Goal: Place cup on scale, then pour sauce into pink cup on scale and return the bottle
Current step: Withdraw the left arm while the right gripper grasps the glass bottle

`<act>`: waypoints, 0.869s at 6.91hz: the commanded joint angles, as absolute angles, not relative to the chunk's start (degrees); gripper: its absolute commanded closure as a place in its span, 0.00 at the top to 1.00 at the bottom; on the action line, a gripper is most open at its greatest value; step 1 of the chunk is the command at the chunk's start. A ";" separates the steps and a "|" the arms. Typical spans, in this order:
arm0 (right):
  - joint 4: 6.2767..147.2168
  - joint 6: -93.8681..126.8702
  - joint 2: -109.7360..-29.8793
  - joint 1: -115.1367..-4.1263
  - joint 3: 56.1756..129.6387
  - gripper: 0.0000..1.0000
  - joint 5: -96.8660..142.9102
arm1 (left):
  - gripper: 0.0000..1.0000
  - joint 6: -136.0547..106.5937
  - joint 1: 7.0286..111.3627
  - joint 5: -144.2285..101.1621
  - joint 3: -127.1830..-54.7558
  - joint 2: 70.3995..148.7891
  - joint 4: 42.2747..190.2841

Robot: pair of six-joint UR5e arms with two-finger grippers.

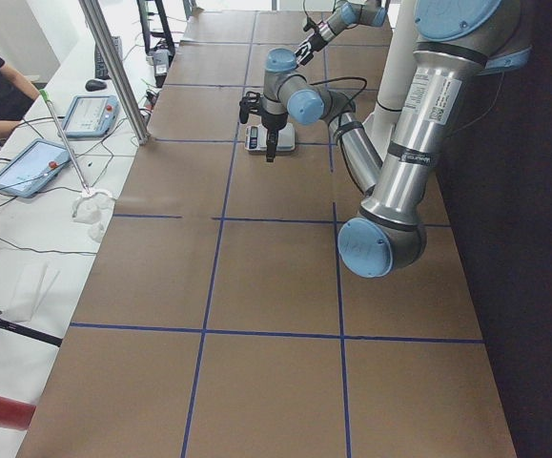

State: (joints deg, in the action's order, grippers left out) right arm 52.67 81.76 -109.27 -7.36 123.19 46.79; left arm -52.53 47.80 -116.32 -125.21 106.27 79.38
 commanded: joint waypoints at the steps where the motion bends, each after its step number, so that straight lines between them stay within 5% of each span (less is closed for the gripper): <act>1: 52.56 81.65 -107.59 -5.54 119.02 1.00 40.71 | 1.00 -38.12 54.73 -116.45 -125.42 99.52 79.63; 6: 52.47 76.13 -101.88 -7.37 112.86 1.00 40.43 | 1.00 -14.41 68.64 -116.63 -121.38 94.30 79.98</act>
State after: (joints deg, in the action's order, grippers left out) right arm 52.47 77.71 -102.90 -6.31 114.06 40.38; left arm -16.13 67.44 -116.60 -122.18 94.41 79.82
